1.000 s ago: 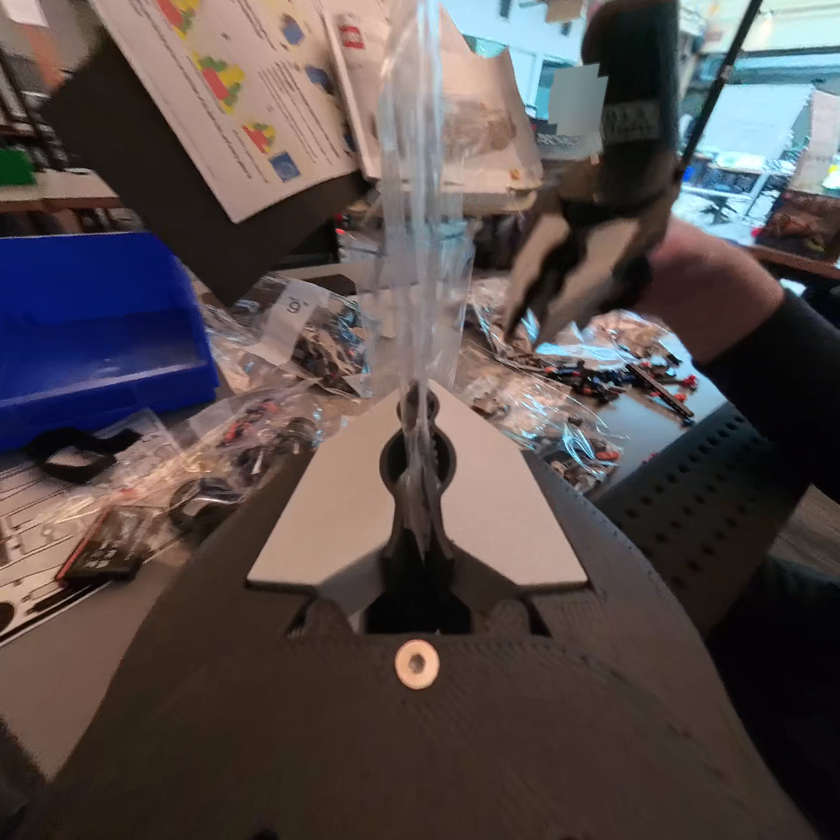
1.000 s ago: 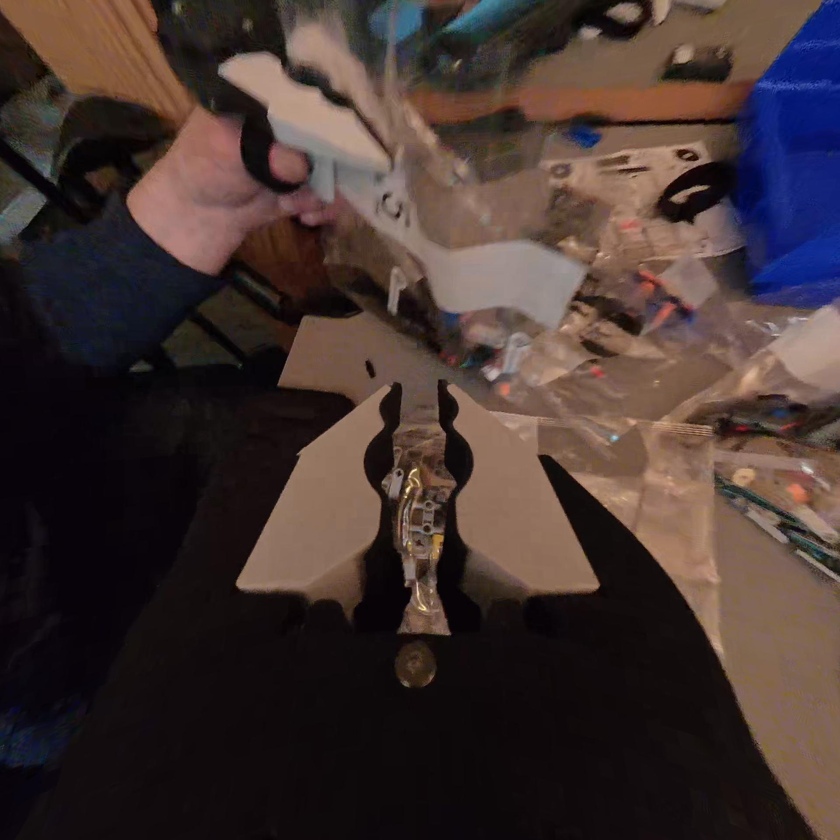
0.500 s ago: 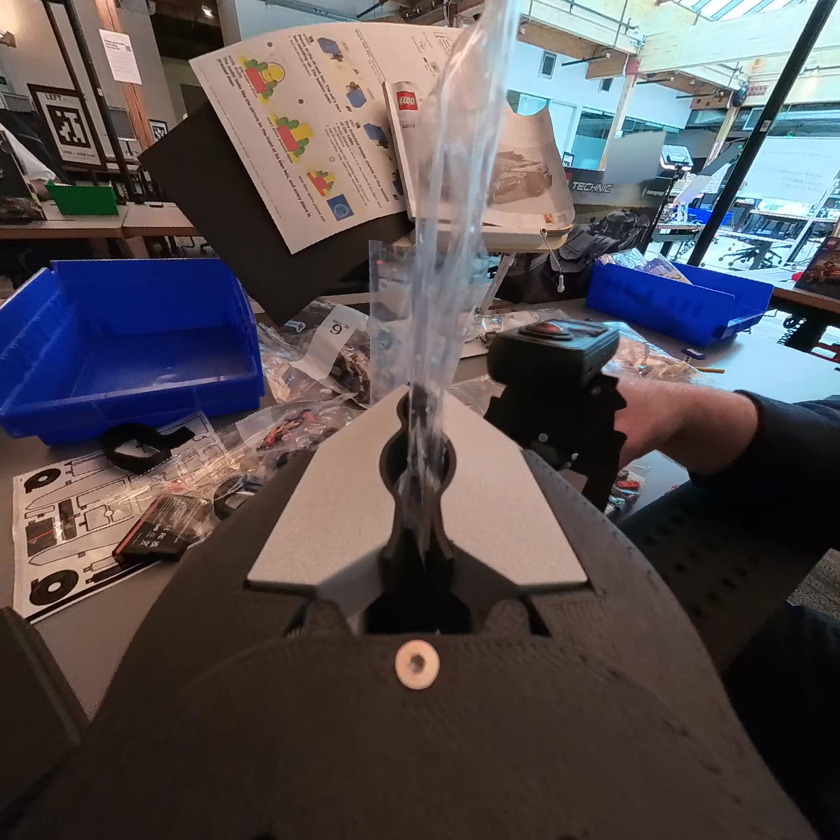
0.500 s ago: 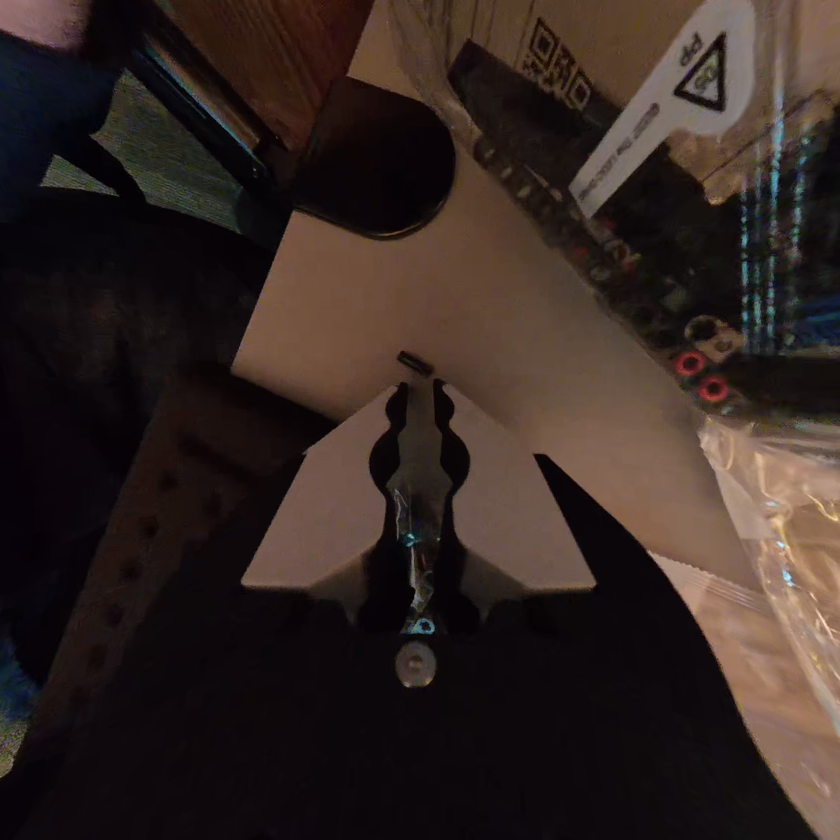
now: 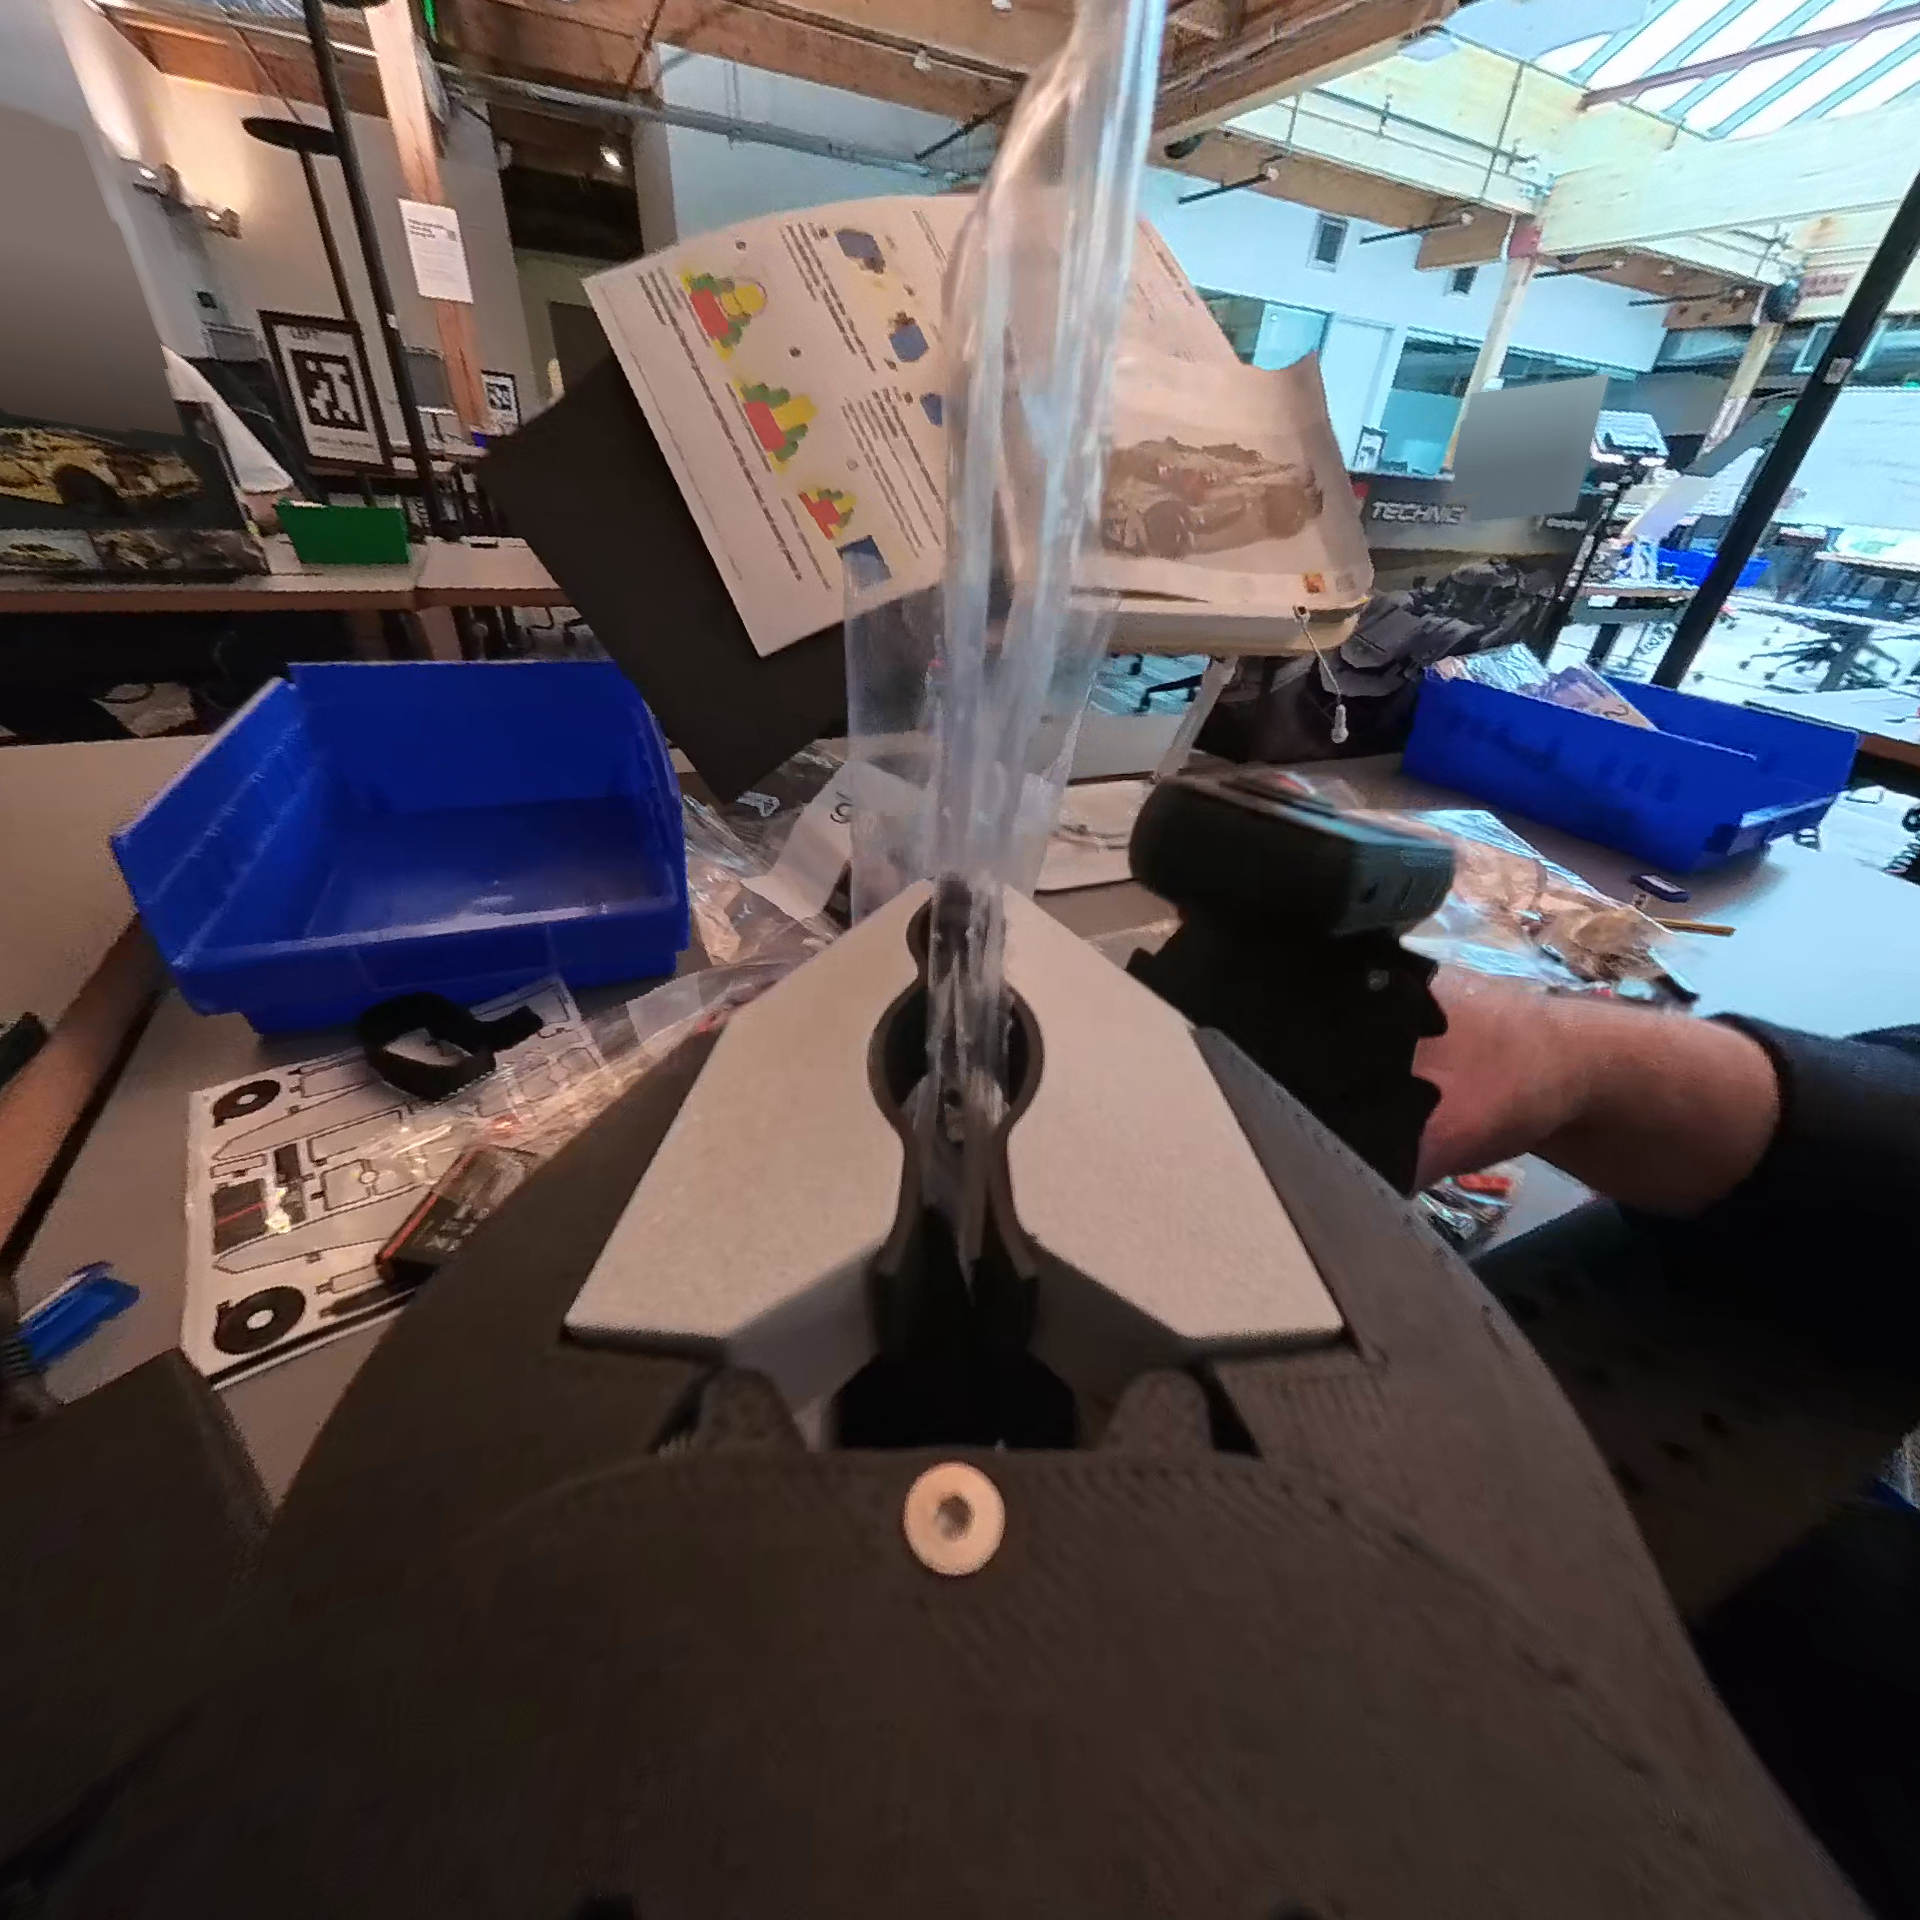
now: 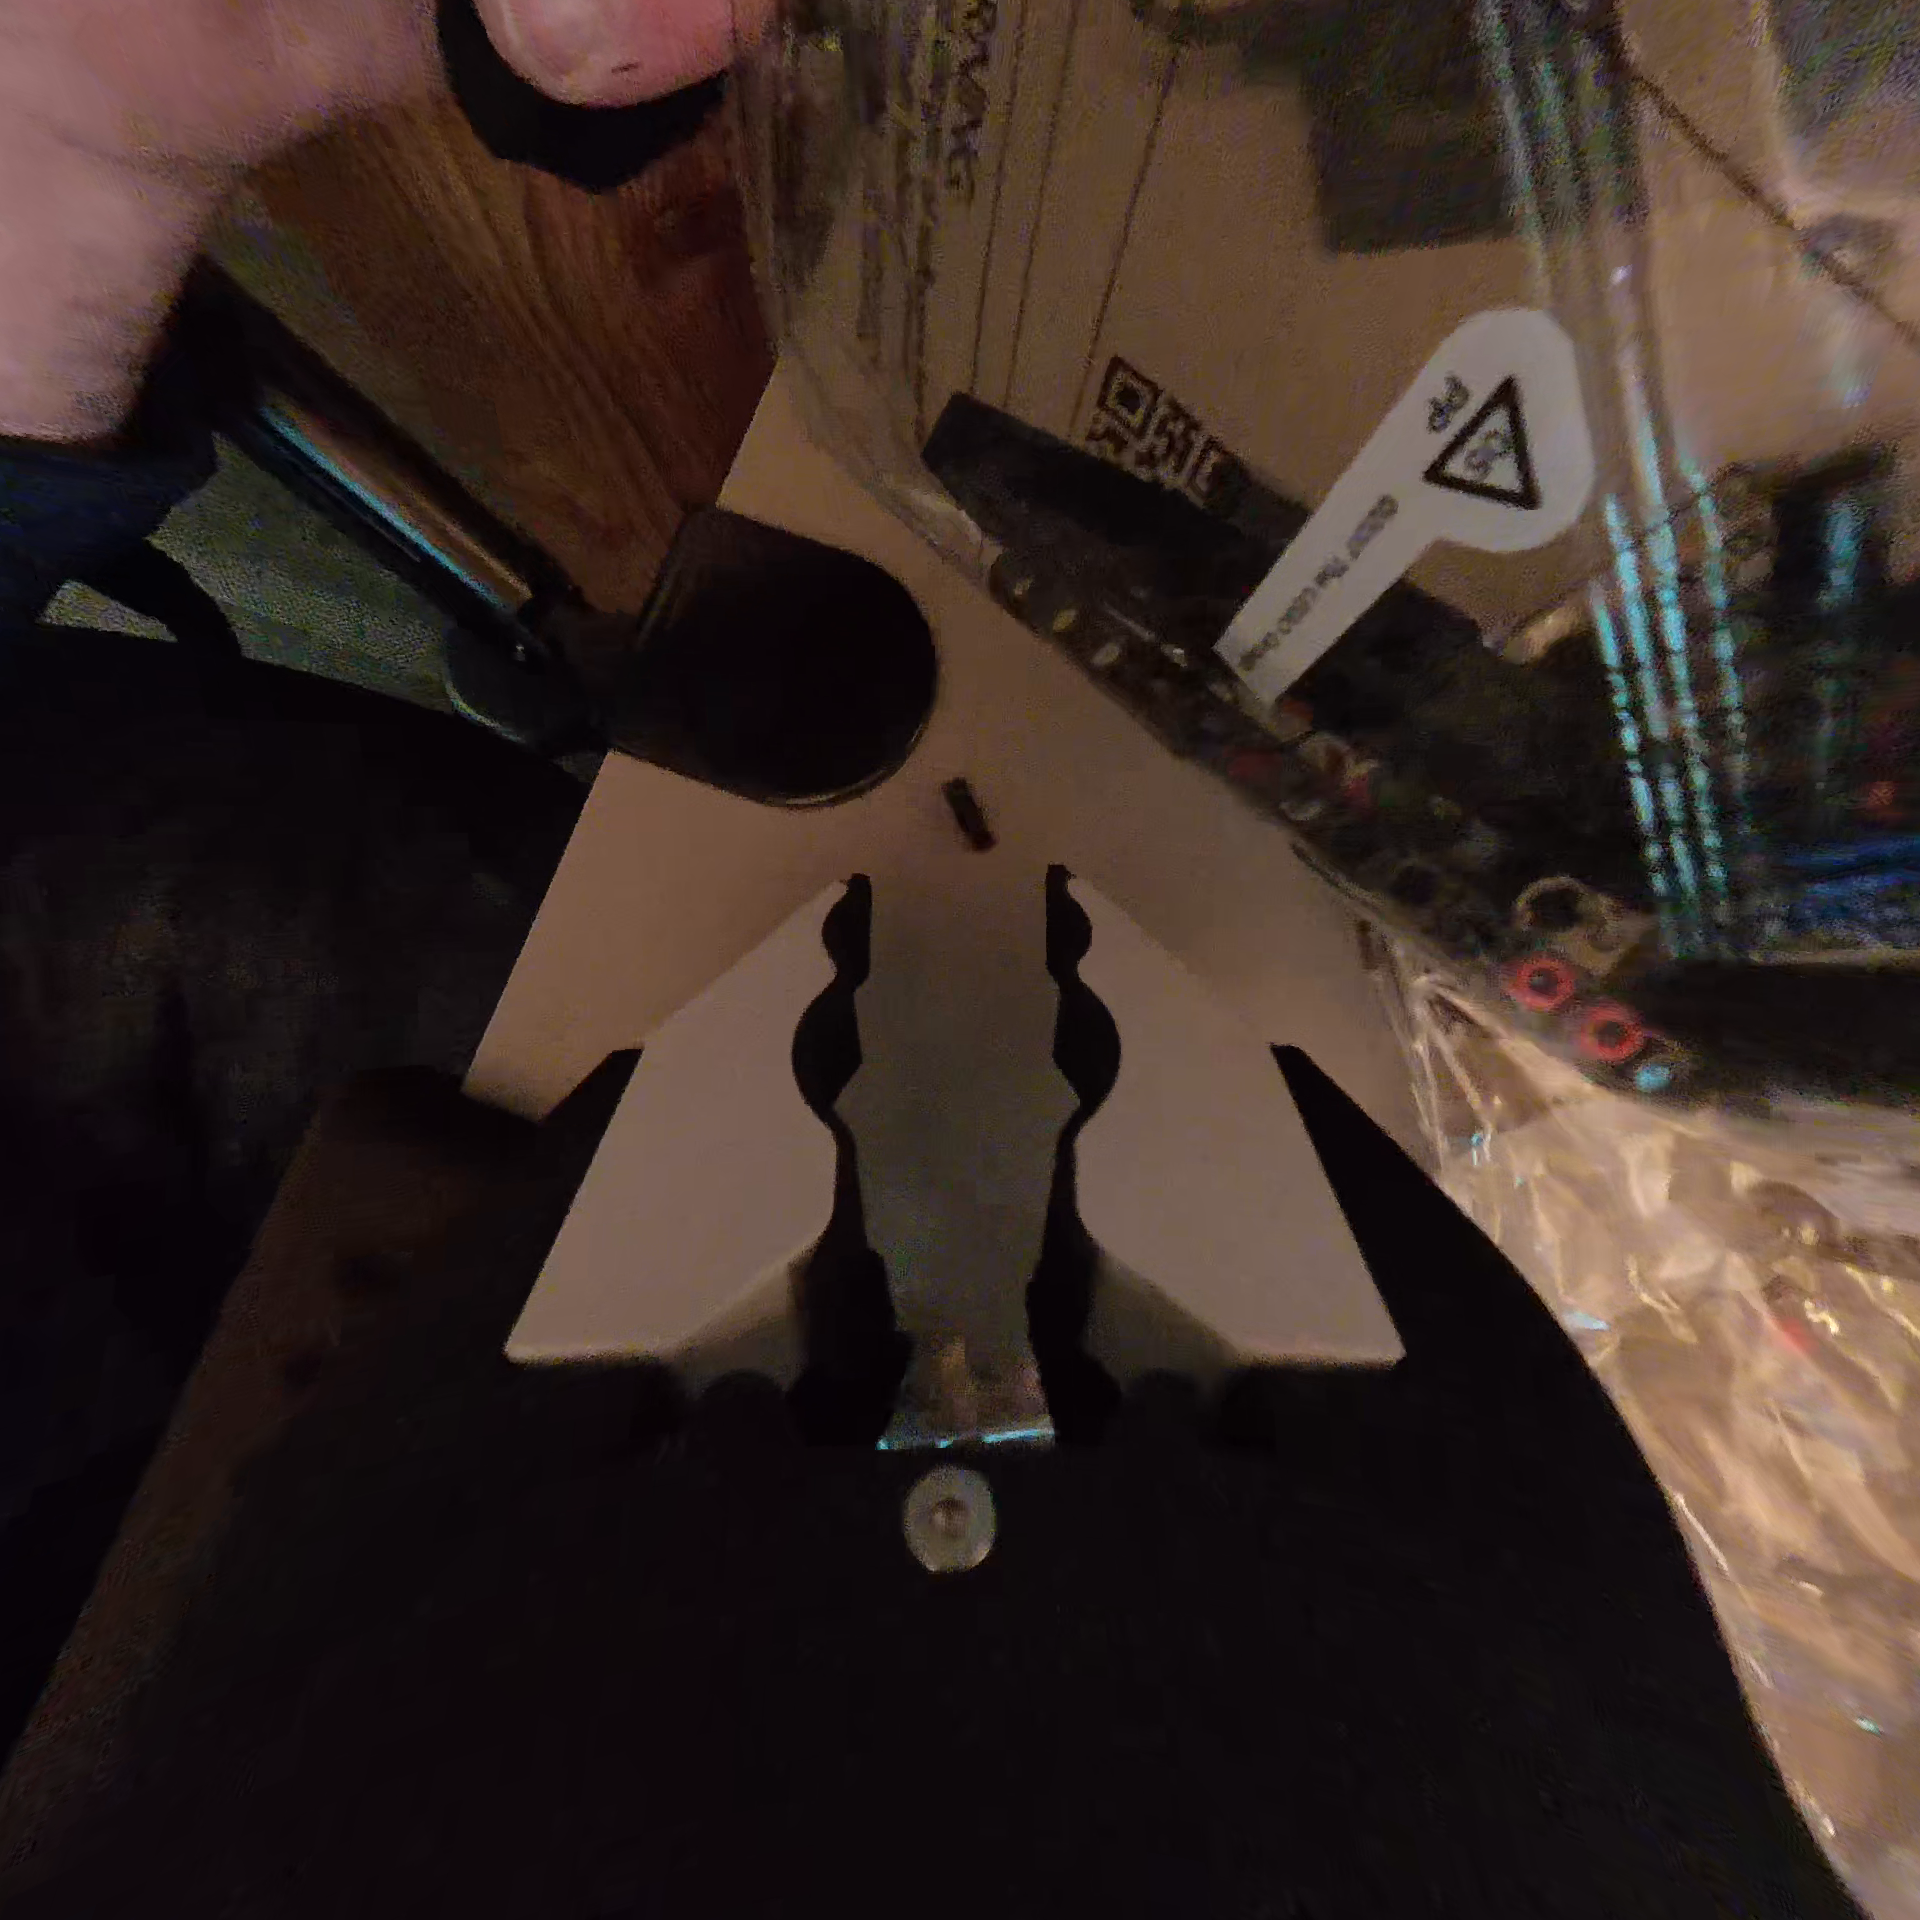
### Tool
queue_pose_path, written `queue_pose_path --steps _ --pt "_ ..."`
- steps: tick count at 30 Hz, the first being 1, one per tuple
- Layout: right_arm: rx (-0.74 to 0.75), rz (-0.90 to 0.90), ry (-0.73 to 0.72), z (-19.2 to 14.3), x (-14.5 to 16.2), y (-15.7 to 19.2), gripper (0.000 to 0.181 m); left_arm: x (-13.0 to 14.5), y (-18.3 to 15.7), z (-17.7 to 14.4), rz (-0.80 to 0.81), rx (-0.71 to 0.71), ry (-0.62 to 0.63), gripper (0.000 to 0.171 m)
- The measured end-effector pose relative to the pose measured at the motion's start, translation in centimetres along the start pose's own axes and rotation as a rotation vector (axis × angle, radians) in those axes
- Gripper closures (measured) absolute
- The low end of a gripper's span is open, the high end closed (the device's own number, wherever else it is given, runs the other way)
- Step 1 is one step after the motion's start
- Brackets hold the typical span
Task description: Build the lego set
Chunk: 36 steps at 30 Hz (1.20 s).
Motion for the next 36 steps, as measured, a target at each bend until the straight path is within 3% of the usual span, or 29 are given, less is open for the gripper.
queue_pose_path --steps 5,8,23,25,28,33,36 --pt "-0.045 0.04 0.025 2.5 -0.4 -0.7 0.15 -1.5 0.4 -0.7 0.025 -0.04 -0.018 0.171" --pt "-0.036 0.045 0.047 3.3 0.0 -1.0 0.179 -2.0 0.4 -1.0 0.038 -0.044 -0.026 0.171" --pt "-0.006 0.087 0.019 -0.3 0.6 -2.2 0.181 -2.2 0.5 -1.7 0.023 -0.044 -0.044 0.171" --pt "0.0 0.099 -0.012 -1.8 0.4 -2.4 0.181 -2.2 0.5 -1.7 0.024 -0.045 -0.043 0.171" --pt "0.075 0.106 -0.132 -6.5 -1.2 -3.3 0.181 -2.3 0.4 -1.7 0.016 -0.032 -0.048 0.171" --pt "0.176 0.082 -0.494 -16.4 -6.2 -3.4 0.181 -1.4 -0.5 -0.5 0.008 0.021 -0.022 0.171" --pt "0.212 0.014 -0.578 -19.4 -9.1 -2.9 0.181 -0.8 -1.3 0.4 0.001 0.056 -0.01 0.171"
Point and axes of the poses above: each gripper's, where its closed fingertips meet, z out along the fingers, x out of its underside, y = z × x across the jaws, the point moved 7 cm from there along -z, back along the fingers, and after that the axes turned 13 degrees about -y, right-handed, at the moved point
